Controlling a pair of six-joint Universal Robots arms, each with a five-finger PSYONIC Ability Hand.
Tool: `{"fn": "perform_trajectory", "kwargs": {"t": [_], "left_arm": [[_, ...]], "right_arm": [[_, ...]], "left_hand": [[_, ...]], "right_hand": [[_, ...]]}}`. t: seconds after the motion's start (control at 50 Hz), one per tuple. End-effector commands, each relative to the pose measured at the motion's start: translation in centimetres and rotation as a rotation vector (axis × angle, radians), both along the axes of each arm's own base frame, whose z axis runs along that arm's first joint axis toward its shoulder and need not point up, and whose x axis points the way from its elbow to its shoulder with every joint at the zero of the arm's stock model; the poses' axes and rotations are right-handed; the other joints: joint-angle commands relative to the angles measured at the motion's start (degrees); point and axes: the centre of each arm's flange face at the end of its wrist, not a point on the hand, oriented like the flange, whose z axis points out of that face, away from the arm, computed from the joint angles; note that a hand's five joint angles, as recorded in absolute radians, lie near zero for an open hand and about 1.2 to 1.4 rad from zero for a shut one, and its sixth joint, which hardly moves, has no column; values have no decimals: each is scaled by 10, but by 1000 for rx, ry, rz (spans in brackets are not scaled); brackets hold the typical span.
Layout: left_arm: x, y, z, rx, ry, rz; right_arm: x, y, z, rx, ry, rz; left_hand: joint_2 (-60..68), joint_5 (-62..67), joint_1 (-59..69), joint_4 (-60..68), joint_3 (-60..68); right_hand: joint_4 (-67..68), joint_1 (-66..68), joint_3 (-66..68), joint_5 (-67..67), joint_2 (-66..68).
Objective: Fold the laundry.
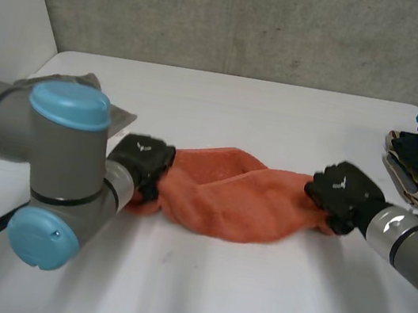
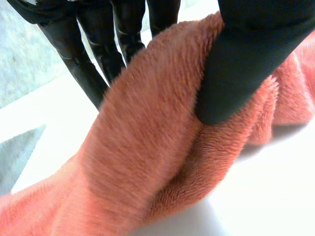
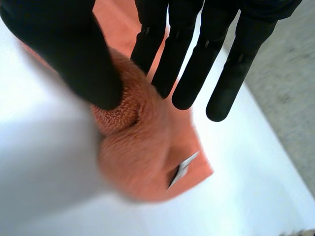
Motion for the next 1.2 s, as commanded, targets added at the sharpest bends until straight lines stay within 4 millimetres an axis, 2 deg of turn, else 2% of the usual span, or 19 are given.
{"fn": "perform_trajectory", "kwargs": {"t": [0.02,0.06,0.16,0.22,0.26,0.36,0.44,0.6,0.76,0.9,0.96,0.98,1.04,1.06,1.12,1.2], "left_arm": [[7,-4,17,-26,3,32],[14,-7,36,-68,21,44],[29,-11,69,-149,42,66],[43,-14,76,-167,26,87],[51,-16,75,-165,7,99],[68,-19,65,-129,-49,88],[72,-16,53,-94,-70,30],[74,-23,24,-24,-123,-47],[70,-28,1,13,-202,-93],[68,-27,-6,9,-247,-138],[65,-24,-12,18,-258,-172],[64,-24,-14,21,-259,-179],[58,-23,-20,26,-262,-209],[54,-24,-21,17,-259,-218],[48,-35,-15,-32,-252,-217],[39,-76,34,-257,-199,-128]], "right_arm": [[-4,-12,13,7,2,-81],[0,-15,28,22,-53,-114],[5,-14,64,43,-145,-135],[9,-17,74,61,-147,-125],[11,-23,73,65,-134,-117],[26,-38,76,61,-93,-87],[39,-51,70,70,-64,-92],[64,-79,33,100,-44,-98],[75,-84,4,142,-56,-99],[78,-86,-14,164,-52,-98],[79,-88,-22,165,-50,-101],[79,-89,-22,156,-55,-101],[81,-91,-20,144,-66,-101],[82,-93,-16,128,-82,-103],[85,-99,-3,73,-128,-110],[90,-123,45,-156,-273,-129]], "left_hand": [[-206,-207,-190,-205,-206],[-267,-268,-250,-266,-266],[-331,-332,-315,-330,-330],[-353,-354,-336,-352,-352],[-354,-356,-338,-353,-354],[-358,-359,-342,-357,-357],[-371,-372,-355,-370,-371],[-370,-371,-353,-369,-369],[-368,-369,-352,-367,-367],[-338,-339,-321,-337,-337],[-259,-260,-243,-258,-258],[-220,-222,-204,-219,-220],[47,45,63,48,47],[251,249,267,251,251],[253,251,269,254,253],[253,251,269,254,253]], "right_hand": [[-196,-195,-193,-203,-189],[-209,-208,-207,-216,-203],[-216,-215,-213,-223,-209],[-251,-250,-249,-258,-245],[-265,-264,-262,-272,-258],[-288,-287,-286,-295,-282],[-288,-287,-286,-295,-282],[-283,-282,-281,-290,-277],[-287,-286,-284,-293,-280],[-283,-282,-281,-290,-277],[-228,-227,-226,-235,-221],[-158,-157,-155,-165,-151],[27,28,30,20,34],[255,256,257,248,261],[257,258,259,250,263],[257,258,259,250,263]]}}
